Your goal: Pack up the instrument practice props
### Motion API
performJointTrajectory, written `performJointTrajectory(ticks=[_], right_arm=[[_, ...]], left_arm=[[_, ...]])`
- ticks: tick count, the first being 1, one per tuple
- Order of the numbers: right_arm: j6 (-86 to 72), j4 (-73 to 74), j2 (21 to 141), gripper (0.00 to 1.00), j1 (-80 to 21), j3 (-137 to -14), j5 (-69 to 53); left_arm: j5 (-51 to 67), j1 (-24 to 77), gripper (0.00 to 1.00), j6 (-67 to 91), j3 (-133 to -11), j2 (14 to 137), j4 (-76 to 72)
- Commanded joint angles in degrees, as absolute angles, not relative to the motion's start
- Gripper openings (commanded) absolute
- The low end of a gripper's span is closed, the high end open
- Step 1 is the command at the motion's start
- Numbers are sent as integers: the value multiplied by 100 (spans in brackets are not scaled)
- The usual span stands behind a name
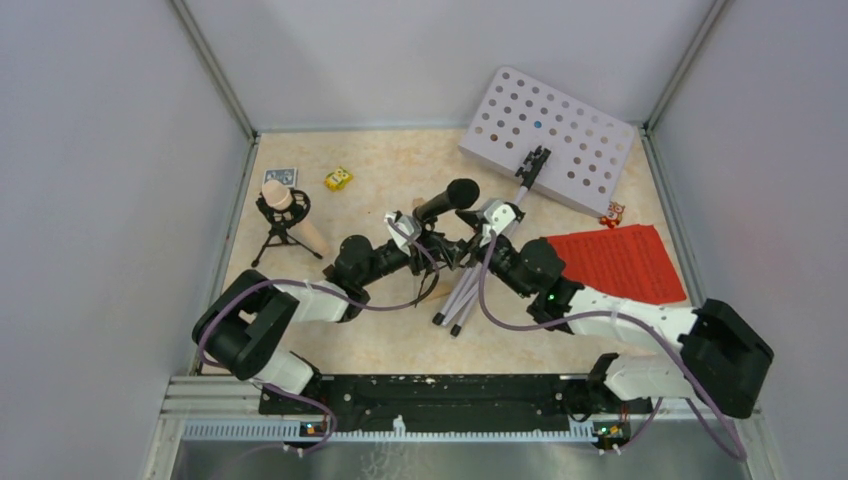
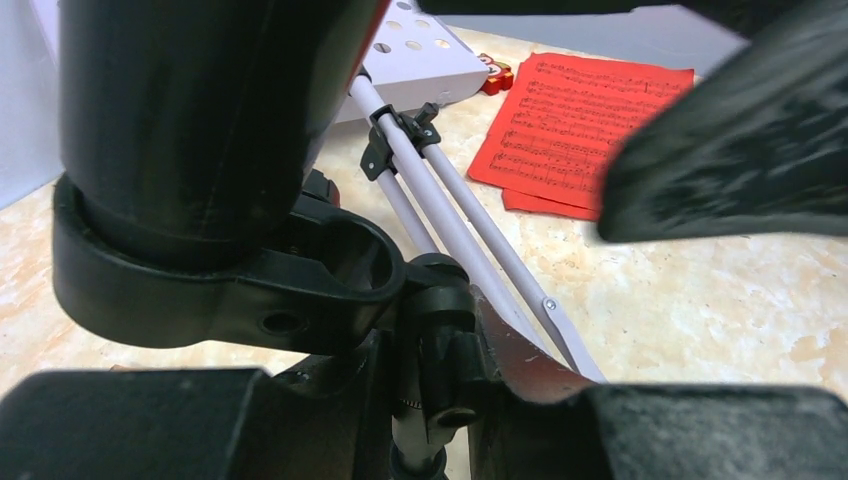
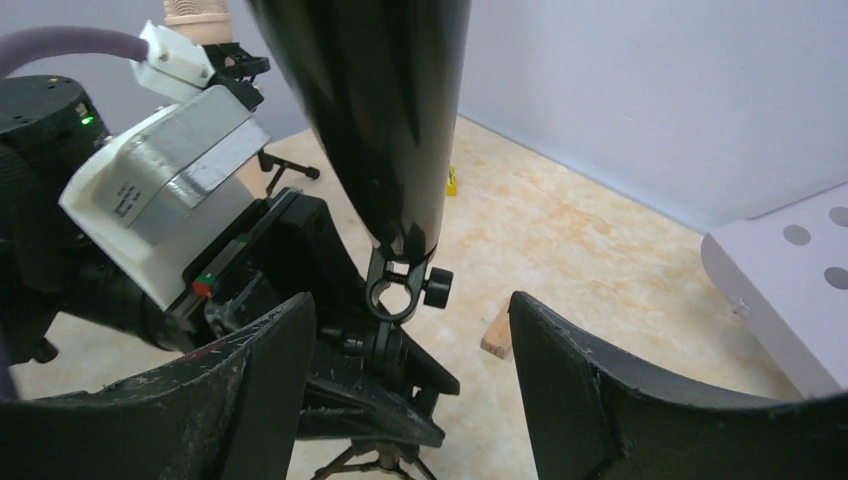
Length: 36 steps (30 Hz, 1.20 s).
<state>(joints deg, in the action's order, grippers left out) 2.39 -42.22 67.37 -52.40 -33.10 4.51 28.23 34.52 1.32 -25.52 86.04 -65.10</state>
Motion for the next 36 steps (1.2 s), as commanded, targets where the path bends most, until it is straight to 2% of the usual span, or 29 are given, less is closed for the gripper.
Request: performJointTrajectory(ticks=[1, 6, 13, 24, 33, 35, 36], right_arm=[[317, -5933, 7368, 70, -5291, -3520, 622], [321, -6603, 7974, 67, -5291, -3796, 827], [583, -6569, 8405, 60, -5291, -4307, 837], [864, -7097, 8350, 56, -5291, -4382, 633], [925, -6955, 8349, 54, -5291, -4657, 488], [871, -6928, 8385, 50, -5291, -4723, 510], [837, -6930, 8388, 42, -5291, -4748, 515]], left_arm=[[3124, 3443, 0, 99, -2564, 8581, -6286], [3155, 3441, 0, 44, -2519, 8517, -6206], [3107, 3443, 0, 44, -2495, 8523, -6179], [2902, 3443, 0, 59, -2541, 8595, -6030], [2946, 3442, 0, 70, -2555, 8674, -6051], [2936, 3434, 0, 70, -2549, 8659, -6033], [2922, 3431, 0, 65, -2542, 8645, -6018]])
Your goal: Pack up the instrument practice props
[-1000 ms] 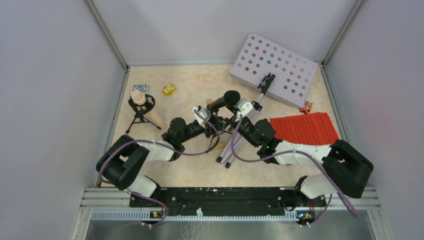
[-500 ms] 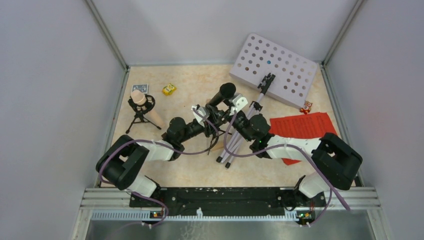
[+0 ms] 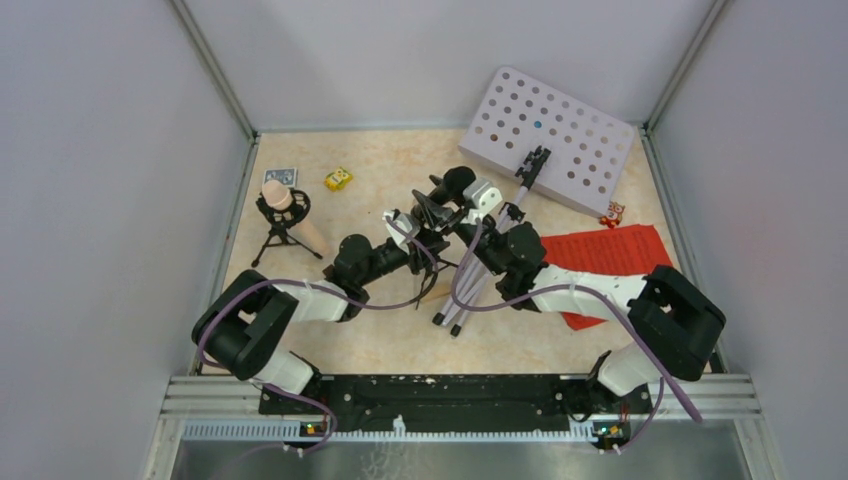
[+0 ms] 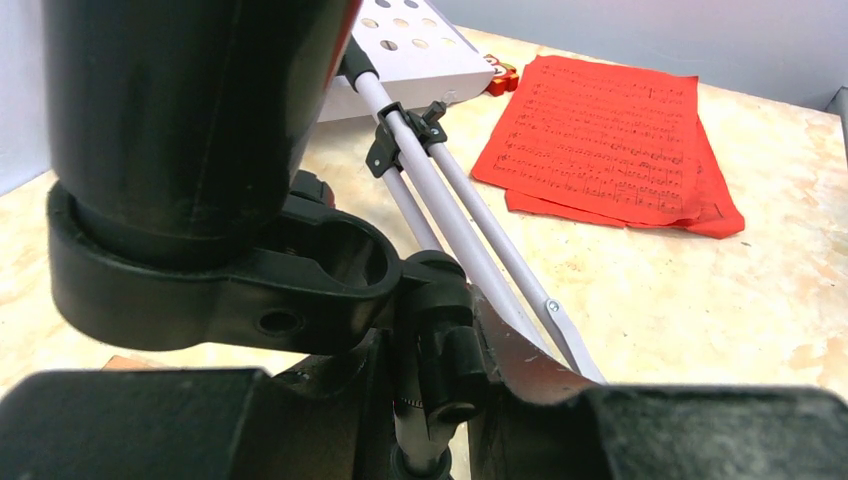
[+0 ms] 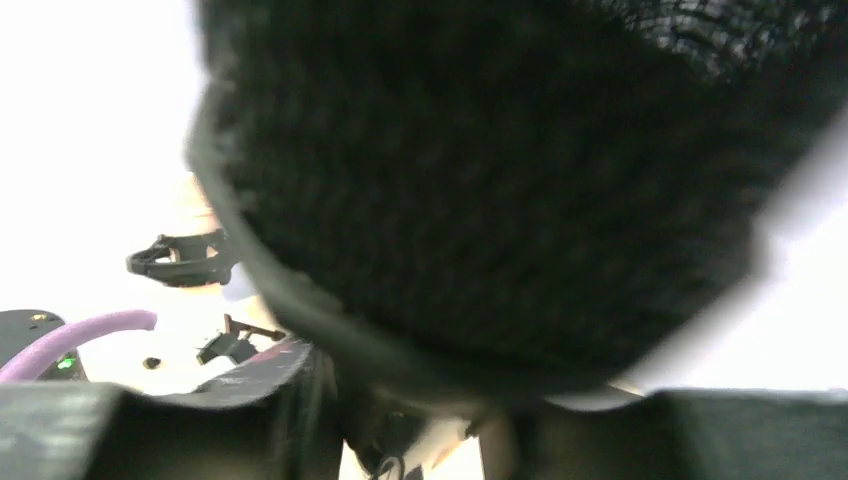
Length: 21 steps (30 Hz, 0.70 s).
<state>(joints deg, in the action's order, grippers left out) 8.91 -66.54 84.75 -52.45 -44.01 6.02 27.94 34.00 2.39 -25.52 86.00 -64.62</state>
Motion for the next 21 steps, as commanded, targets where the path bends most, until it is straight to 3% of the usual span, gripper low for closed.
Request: performJointTrajectory(ticks=[1, 4, 21], right_arm=[[815, -6938, 8376, 33, -5291, -4758, 526], [792, -6914, 8229, 0, -5291, -4779, 599], [1198, -5336, 6746, 0, -5294, -5588, 562]], left_arm=[[2897, 3434, 0, 62, -2541, 8634, -5994], [2803, 3432, 0, 66, -2528, 8614, -5934], [2461, 2998, 0, 782, -2487, 9022, -6015]])
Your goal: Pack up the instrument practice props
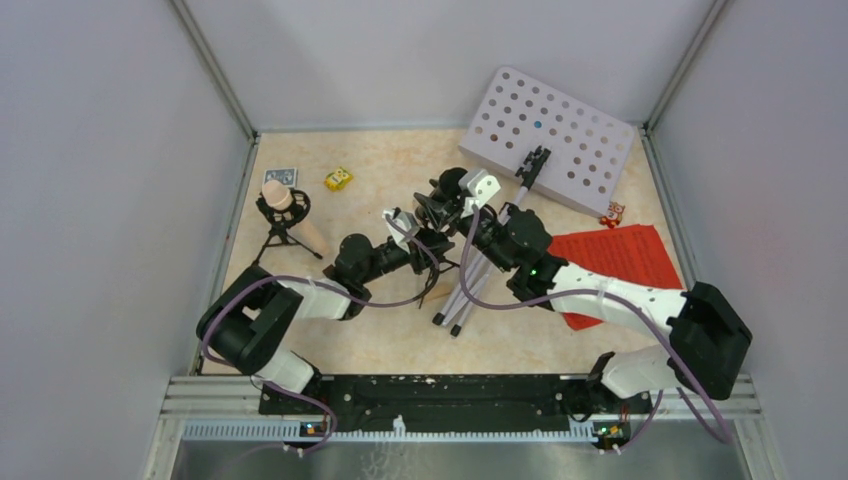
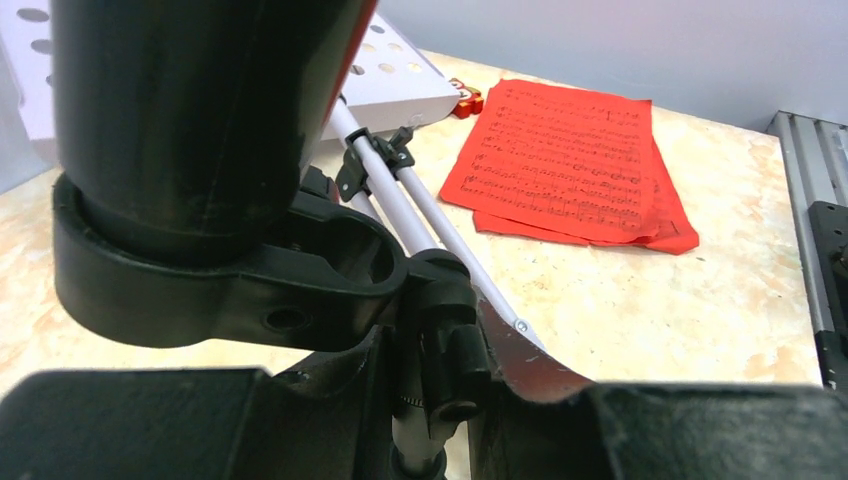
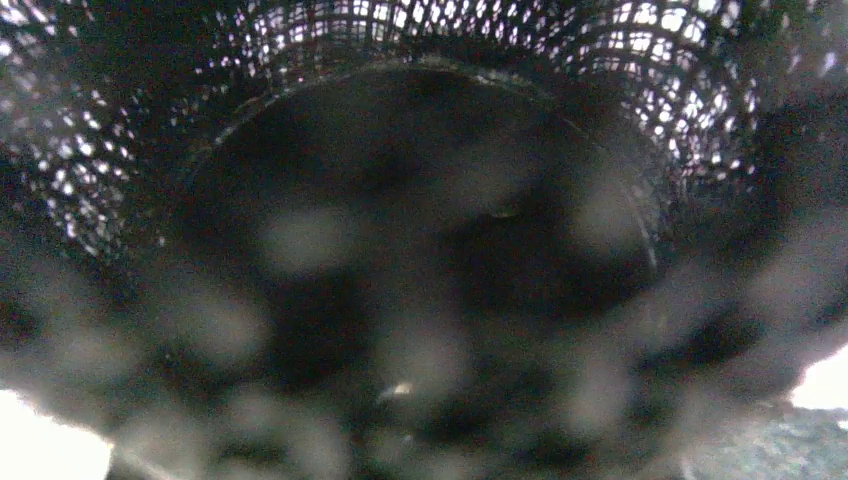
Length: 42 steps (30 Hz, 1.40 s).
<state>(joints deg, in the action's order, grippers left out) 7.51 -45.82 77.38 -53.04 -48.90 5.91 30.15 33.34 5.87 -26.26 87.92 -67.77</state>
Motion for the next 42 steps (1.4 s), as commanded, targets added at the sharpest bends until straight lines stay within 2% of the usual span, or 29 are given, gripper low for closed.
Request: performJointTrajectory(ticks=[1, 14, 24, 27, 33, 42], right_arm=[[1218, -5289, 6667, 0, -5298, -5614, 570], [1488, -4551, 6205, 0, -5300, -6397, 293], [2558, -3500, 6014, 0, -5168, -6856, -1550], [2324, -3374, 6003, 0, -4971, -6993, -1898], [1621, -3912, 5927, 0, -4812, -7017, -1513], [1601, -3179, 5880, 0, -4593, -7611, -2358]], left_arm=[[2435, 2989, 0, 787, -2481, 9032, -6017], [2461, 2944, 0, 793, -2437, 9183, -6011], [2470, 2919, 0, 752, -2378, 9183, -5985], [2468, 2901, 0, 764, -2360, 9196, -6003], [2395, 2832, 0, 853, -2363, 9260, -5995], [2261, 2714, 0, 931, -2382, 9370, -5838]])
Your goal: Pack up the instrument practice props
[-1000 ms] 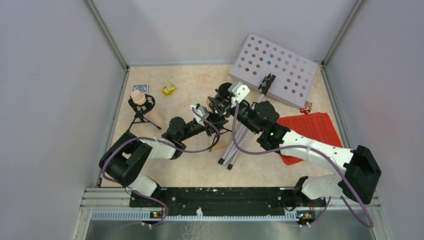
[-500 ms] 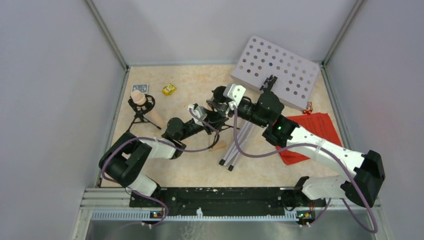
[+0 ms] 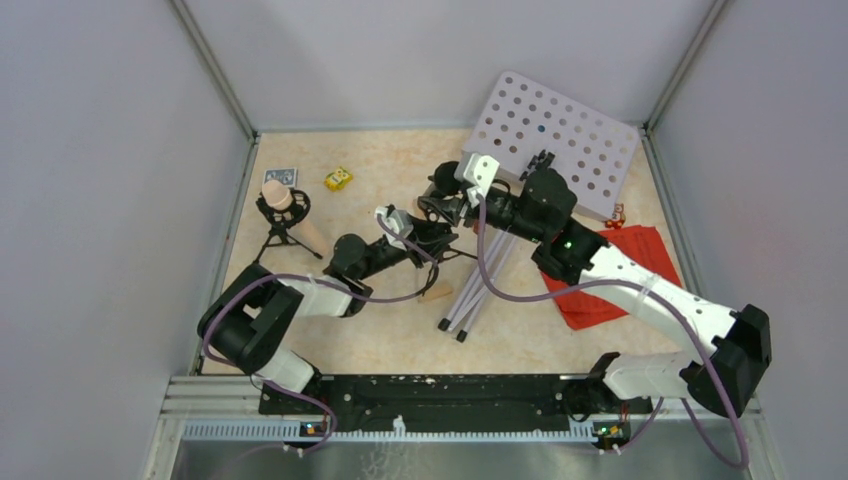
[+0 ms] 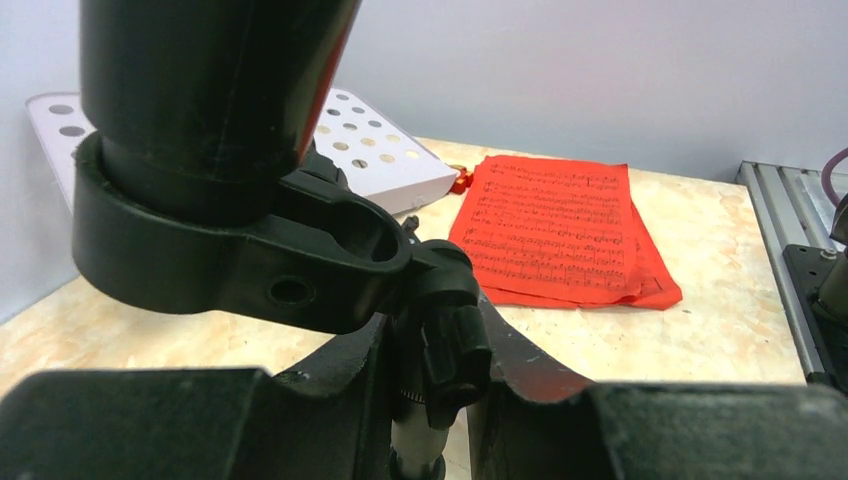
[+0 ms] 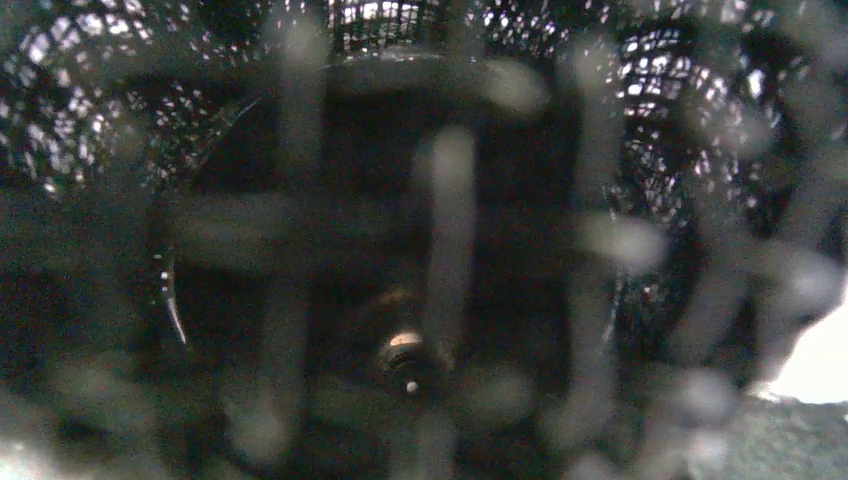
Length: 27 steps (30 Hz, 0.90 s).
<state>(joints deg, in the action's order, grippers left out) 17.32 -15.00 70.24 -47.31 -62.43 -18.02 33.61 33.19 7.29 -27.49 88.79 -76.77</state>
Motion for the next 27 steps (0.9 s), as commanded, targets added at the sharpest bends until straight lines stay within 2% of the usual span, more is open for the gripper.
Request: performJointTrajectory(ticks=[1, 10, 19, 27], right_arm=[[1548, -3197, 5871, 0, -4588, -7653, -2331], [1118, -3544, 5782, 0, -4588, -7943, -2209], [2007, -2624, 5728, 0, -4510, -8283, -3343], [1799, -2119, 5856, 0, -4138, -8769, -4457]], left_arm=[[2261, 2714, 0, 933, -2382, 9390, -5836], [2303, 2684, 0, 962, -2399, 9441, -5862], [2372, 2663, 0, 987, -2356, 9445, -5920], [2485, 2632, 0, 1011, -2307, 9488, -6038]])
